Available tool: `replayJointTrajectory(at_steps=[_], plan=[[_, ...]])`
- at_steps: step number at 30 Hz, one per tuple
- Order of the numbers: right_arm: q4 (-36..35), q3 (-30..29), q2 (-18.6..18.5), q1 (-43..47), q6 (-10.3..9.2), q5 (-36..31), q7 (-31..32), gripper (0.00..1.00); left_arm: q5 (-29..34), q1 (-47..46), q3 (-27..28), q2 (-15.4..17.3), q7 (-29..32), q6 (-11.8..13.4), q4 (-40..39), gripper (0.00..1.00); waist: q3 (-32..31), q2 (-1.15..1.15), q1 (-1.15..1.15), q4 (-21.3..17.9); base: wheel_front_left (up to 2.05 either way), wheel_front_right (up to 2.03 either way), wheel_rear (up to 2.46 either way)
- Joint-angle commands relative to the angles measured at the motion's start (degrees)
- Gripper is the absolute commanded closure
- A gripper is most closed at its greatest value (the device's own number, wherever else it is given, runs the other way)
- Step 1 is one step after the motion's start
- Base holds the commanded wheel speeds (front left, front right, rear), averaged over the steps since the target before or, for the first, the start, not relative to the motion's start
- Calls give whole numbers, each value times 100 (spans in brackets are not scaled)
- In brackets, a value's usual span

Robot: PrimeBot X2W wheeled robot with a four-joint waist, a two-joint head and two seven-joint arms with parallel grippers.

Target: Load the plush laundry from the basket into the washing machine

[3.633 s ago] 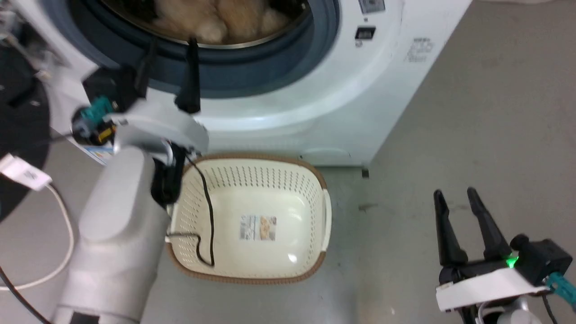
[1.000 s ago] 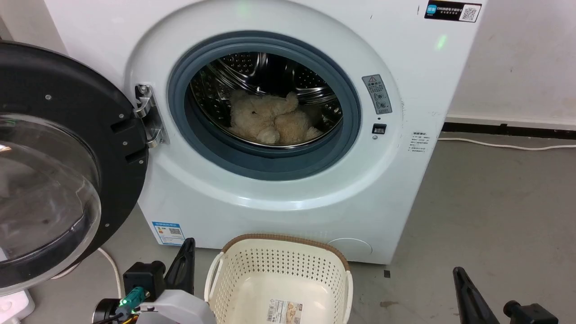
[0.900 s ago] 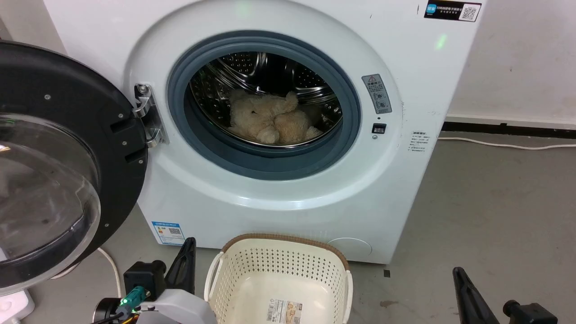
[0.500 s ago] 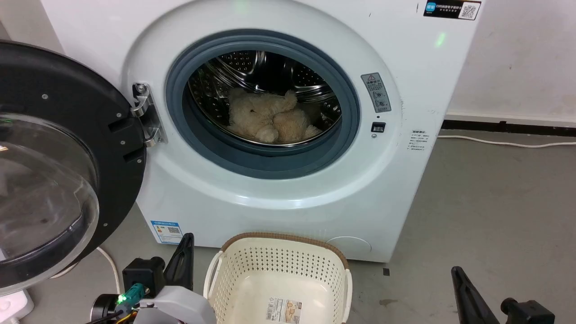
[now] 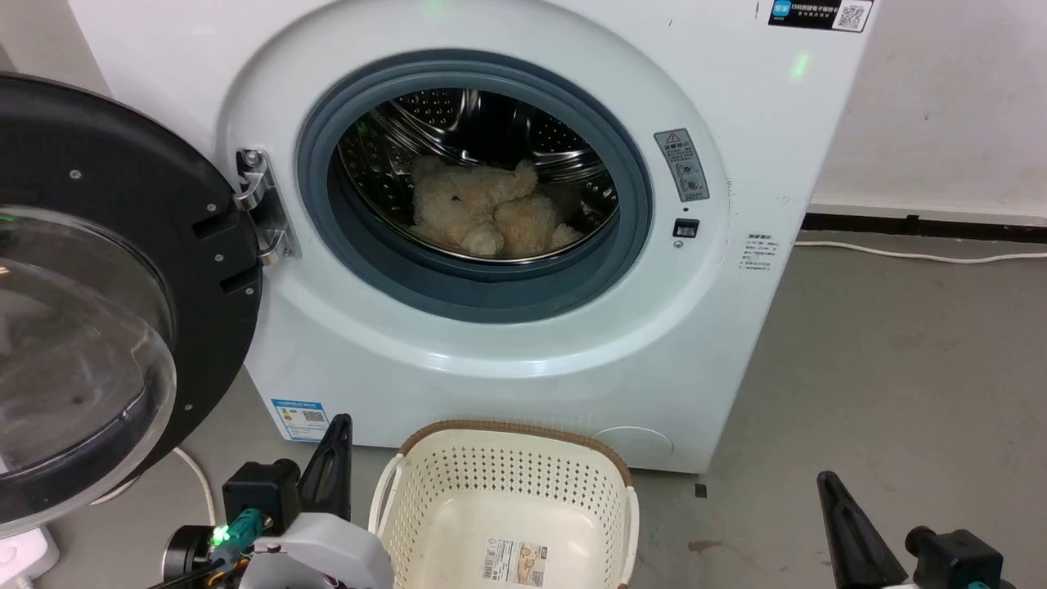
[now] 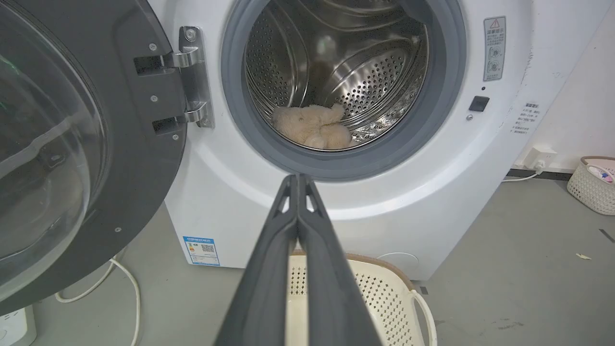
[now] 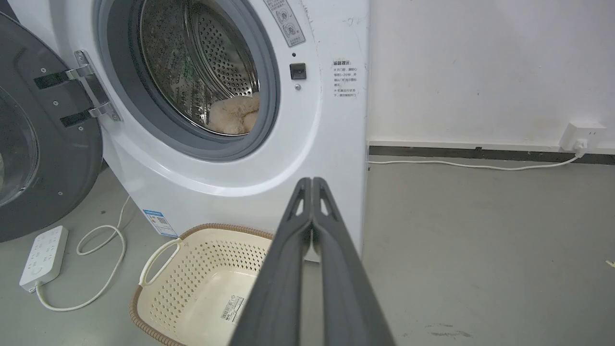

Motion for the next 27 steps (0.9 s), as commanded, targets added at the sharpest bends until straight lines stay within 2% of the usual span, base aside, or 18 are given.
replayJointTrajectory(at_steps=[1,27], plan=[[-55,3,0,-89,-1,-50,31,100,89,93,65,-37,33,-41,-59,100,4,0,0,-2,0,0,0],[-226,7,-1,-249,-2,-270,337,100,572,167,421,-269,221,-208,-287,100,68,0,0,-40,0,0,0]])
